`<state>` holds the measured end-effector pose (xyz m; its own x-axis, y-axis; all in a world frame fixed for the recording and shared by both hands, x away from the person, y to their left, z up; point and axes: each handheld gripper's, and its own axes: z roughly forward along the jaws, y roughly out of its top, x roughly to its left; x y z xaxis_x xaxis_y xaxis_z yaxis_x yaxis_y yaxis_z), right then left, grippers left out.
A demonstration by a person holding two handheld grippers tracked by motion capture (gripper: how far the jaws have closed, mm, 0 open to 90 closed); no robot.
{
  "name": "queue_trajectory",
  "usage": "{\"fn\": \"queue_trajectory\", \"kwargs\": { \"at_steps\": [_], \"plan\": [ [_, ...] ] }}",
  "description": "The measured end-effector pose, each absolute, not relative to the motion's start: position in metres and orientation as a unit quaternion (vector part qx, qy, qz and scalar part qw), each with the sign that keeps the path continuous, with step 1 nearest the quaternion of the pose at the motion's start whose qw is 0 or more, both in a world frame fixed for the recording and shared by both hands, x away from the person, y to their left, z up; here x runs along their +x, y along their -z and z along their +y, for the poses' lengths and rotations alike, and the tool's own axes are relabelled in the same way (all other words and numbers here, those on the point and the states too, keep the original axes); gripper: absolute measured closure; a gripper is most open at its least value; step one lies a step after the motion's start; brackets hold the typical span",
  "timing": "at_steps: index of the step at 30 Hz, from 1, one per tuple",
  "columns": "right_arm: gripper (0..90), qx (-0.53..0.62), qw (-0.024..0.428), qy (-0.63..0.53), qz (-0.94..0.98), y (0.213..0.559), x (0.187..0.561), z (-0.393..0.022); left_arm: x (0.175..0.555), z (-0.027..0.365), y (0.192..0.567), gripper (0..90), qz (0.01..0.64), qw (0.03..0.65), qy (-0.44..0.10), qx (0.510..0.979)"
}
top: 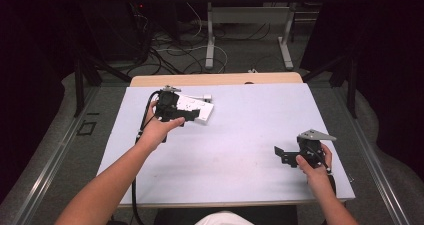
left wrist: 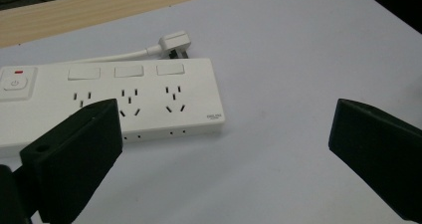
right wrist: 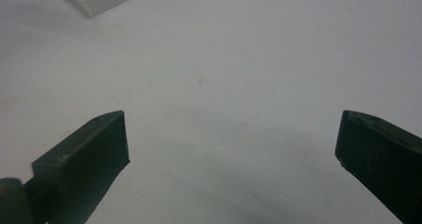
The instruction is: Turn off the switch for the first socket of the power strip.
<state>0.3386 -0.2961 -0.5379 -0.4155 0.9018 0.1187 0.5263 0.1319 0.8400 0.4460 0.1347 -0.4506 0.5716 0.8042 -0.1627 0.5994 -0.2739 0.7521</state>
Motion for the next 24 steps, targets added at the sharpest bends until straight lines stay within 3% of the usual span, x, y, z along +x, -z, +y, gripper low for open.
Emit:
{"fn": "queue_trajectory", "kwargs": {
  "at_steps": [24],
  "plan": [
    [0.0,0.489,0.213,-0.44,0.722,0.534,0.336,-0.294,0.37,0.183,0.455,0.3,0.464,0.432,-0.151,0.759]
  ]
}}
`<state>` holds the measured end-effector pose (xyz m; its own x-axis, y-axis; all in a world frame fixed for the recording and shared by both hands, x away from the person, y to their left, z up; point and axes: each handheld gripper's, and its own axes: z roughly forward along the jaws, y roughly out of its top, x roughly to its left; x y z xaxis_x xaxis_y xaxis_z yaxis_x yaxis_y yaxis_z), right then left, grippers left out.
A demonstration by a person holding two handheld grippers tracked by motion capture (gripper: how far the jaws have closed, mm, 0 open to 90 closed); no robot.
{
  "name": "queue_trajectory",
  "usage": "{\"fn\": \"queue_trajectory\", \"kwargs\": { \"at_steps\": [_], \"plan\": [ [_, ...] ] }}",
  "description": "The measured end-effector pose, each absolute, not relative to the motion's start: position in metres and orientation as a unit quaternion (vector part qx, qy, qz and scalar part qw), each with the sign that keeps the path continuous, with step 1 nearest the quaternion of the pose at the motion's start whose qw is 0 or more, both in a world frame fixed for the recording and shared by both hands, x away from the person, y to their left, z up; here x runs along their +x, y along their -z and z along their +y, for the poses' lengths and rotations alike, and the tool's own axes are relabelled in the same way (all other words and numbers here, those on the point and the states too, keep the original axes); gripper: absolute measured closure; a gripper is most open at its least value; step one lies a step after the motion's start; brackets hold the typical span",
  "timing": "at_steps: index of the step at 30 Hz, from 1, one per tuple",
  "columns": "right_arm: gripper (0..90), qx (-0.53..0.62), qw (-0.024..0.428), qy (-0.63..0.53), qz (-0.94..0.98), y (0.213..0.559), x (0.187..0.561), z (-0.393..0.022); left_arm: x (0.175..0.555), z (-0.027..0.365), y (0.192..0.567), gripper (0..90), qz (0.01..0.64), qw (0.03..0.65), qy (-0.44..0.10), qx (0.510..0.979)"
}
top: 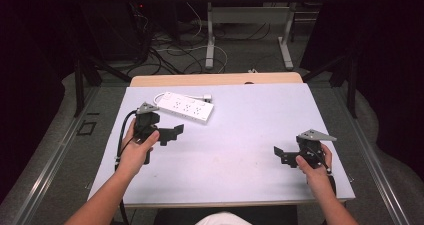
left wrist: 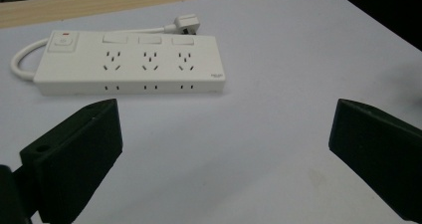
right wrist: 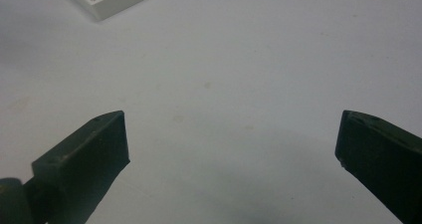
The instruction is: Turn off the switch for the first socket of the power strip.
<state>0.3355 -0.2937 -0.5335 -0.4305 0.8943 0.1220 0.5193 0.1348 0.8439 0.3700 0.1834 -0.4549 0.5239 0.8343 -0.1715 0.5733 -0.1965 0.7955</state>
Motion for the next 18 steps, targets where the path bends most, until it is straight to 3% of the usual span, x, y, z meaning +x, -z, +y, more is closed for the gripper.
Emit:
{"fn": "queue_trajectory", "kwargs": {
  "at_steps": [18],
  "plan": [
    [0.0,0.493,0.212,-0.439,0.721,0.533,0.334,-0.296,0.327,0.225,0.51,0.8,0.502,0.46,-0.14,0.719]
  ]
}}
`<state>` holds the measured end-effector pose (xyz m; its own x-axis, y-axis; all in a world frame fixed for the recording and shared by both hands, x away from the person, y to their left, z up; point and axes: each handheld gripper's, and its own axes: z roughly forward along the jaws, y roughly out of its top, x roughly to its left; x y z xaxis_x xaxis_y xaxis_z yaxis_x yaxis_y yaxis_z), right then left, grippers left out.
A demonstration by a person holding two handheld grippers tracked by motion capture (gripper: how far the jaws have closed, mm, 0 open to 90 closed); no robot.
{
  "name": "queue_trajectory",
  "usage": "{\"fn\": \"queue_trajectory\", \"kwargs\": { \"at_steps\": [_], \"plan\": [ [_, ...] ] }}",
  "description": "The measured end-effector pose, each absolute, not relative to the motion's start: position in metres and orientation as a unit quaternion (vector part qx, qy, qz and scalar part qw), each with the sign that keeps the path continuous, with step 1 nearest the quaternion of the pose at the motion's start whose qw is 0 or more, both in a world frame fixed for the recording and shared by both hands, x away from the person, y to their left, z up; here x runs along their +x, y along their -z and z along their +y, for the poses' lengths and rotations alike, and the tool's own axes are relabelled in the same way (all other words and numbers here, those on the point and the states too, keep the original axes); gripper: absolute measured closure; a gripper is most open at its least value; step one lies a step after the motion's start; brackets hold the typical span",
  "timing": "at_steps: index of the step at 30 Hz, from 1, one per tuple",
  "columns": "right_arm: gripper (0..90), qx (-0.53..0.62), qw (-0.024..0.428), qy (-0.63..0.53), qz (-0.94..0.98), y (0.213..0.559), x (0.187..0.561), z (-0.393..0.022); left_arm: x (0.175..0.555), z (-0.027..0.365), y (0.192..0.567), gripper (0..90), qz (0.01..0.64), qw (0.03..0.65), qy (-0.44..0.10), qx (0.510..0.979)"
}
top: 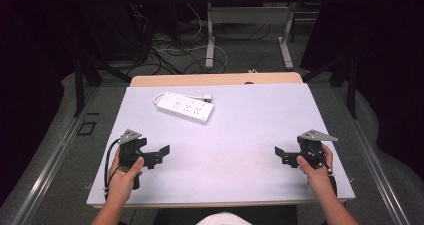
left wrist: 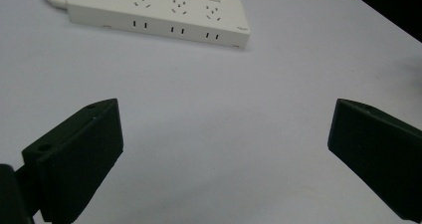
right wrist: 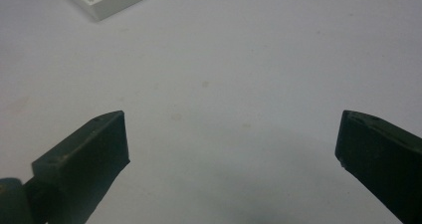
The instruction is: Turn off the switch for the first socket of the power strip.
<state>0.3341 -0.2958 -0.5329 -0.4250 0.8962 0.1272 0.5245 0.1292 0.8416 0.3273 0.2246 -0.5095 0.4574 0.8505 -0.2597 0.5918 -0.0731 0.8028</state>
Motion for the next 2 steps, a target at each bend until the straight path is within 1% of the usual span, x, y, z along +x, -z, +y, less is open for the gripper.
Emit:
{"fn": "queue_trajectory", "kwargs": {
  "at_steps": [2],
  "plan": [
    [0.0,0.492,0.212,-0.438,0.722,0.5335,0.3345,-0.296,0.3274,0.2281,0.5126,0.8,0.503,0.458,-0.138,0.72]
  ]
}}
